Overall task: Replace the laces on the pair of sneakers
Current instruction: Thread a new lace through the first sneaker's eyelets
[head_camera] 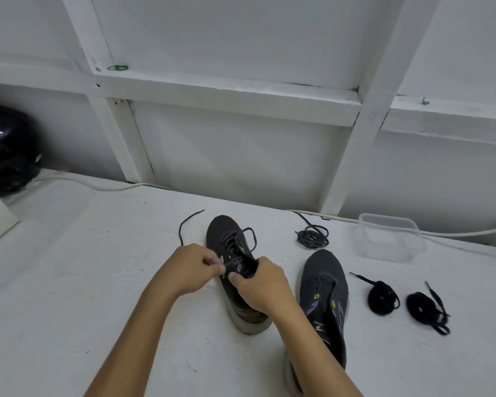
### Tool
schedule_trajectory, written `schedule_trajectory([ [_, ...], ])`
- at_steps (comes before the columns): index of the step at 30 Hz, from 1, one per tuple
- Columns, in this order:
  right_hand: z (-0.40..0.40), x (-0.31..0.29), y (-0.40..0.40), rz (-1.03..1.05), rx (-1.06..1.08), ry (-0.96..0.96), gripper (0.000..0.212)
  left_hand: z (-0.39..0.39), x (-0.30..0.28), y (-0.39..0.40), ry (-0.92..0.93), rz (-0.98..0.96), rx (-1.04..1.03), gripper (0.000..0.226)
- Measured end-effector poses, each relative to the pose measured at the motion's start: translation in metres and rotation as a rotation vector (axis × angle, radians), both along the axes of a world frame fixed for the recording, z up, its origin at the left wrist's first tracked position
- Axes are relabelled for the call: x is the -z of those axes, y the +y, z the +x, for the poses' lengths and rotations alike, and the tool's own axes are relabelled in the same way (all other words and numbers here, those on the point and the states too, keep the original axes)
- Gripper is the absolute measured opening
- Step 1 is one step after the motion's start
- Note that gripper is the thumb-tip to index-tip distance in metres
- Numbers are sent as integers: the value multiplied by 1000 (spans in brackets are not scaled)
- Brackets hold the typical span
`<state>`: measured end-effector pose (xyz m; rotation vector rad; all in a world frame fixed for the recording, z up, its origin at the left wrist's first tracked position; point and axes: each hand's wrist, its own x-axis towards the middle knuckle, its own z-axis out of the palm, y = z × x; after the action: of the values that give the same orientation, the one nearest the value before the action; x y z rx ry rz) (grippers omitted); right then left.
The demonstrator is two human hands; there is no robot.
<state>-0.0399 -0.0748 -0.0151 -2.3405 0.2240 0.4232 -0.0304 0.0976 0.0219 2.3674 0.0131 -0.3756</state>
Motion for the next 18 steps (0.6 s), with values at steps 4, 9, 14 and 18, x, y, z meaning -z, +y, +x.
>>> schedule_trajectory([
  [4, 1, 0, 0, -1, -8, 19, 57, -4, -22, 11, 35, -911, 55, 22],
  [9, 0, 0, 0, 14, -13, 59, 56, -1, -29, 13, 62, -1405, 49, 22],
  [14, 3, -6, -5, 99, -18, 104, 55, 5, -31, 0, 3, -1056, -69, 18],
  [18, 9, -20, -6, 87, -206, -102, 72, 11, -36, -2, -1, -1047, -41, 20],
])
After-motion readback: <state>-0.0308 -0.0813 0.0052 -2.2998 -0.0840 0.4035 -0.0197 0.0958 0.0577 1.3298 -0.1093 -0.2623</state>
